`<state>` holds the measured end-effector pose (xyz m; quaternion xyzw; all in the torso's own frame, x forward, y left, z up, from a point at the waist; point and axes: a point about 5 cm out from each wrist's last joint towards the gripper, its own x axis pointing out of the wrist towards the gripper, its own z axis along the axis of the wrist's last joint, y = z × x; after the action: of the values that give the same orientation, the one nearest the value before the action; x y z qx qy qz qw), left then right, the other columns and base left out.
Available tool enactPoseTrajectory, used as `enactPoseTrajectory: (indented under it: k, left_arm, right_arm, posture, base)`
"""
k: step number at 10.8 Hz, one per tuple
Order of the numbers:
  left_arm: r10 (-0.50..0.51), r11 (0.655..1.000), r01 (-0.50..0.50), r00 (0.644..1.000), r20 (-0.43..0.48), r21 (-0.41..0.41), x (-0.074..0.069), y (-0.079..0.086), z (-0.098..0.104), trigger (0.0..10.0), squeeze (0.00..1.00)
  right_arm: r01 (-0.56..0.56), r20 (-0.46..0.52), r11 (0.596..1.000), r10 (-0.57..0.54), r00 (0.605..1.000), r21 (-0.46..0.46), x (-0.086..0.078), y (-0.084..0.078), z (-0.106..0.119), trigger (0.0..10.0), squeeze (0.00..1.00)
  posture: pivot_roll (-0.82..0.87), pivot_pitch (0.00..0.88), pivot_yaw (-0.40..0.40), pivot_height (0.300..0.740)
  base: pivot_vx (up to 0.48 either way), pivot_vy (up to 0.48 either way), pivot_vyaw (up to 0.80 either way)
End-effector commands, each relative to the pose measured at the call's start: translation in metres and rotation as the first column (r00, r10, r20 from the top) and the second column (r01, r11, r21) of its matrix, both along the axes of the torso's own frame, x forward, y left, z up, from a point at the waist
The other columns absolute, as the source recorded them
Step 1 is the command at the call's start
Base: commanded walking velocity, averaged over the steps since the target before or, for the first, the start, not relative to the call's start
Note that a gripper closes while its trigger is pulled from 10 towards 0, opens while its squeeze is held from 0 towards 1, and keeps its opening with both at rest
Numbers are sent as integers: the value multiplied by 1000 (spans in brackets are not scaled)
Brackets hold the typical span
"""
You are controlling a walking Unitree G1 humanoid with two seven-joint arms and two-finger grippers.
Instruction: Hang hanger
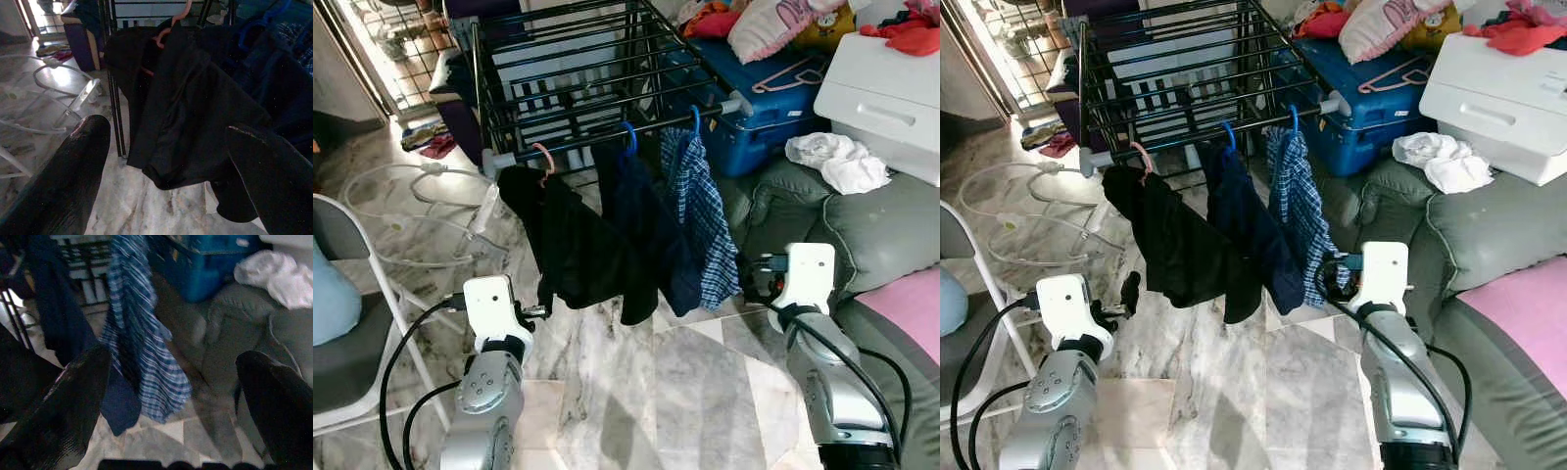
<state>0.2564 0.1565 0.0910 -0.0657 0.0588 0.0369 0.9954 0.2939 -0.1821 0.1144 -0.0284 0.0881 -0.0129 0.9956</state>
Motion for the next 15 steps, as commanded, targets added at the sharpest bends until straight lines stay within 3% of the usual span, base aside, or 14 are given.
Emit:
enactPoseTrajectory:
  k: [1, 5, 6, 7, 8, 11, 13, 15]
  left_arm:
    - [36, 999, -36, 999, 14, 21, -1, 7, 4, 10000, 0]
    - [42, 995, -46, 998, 52, 92, -4, 11, 5, 10000, 0]
    - [31, 994, -37, 998, 61, 106, -2, 11, 6, 10000, 0]
    - [25, 993, -34, 997, 77, 114, 1, 11, 10, 10000, 0]
    - [52, 994, -59, 996, 72, 97, 0, 14, 10, 10000, 0]
    - [66, 994, -71, 996, 55, 80, -7, 9, 8, 10000, 0]
    - [39, 998, -42, 998, 50, 53, -2, 6, 8, 10000, 0]
    - [32, 998, -35, 998, 53, 49, 2, 6, 10, 10000, 0]
  right_arm:
    - [-59, 49, 998, 61, 997, -33, 2, 10, 8, 10000, 0]
    - [-142, 36, 986, 145, 989, -87, 2, 12, 6, 10000, 0]
    - [-181, 40, 980, 185, 982, -84, 6, 13, 10, 10000, 0]
    - [-237, 105, 968, 245, 964, -88, 14, 14, 26, 10000, 0]
    - [-188, 124, 979, 196, 973, -72, 21, 10, 32, 10000, 0]
    - [-177, 150, 984, 179, 972, -21, 16, 23, 29, 10000, 0]
    - [-208, 137, 978, 206, 969, -2, 8, 36, 23, 10000, 0]
    - [-197, 138, 980, 194, 971, 13, 10, 36, 24, 10000, 0]
  posture:
    - [-114, 0, 65, 740]
    - [-118, 5, 68, 740]
    - [-119, 2, 69, 740]
    - [-112, 0, 63, 740]
    - [-98, 0, 53, 740]
    - [-79, 22, 60, 740]
    - [-95, 28, 66, 740]
    - [-102, 33, 66, 740]
  base:
    - [0, 0, 0]
    - [0, 0, 0]
    - [0, 0, 0]
    - [0, 0, 0]
    - [0, 0, 0]
    - [0, 0, 0]
    - [0, 0, 800]
    - [0, 126, 400]
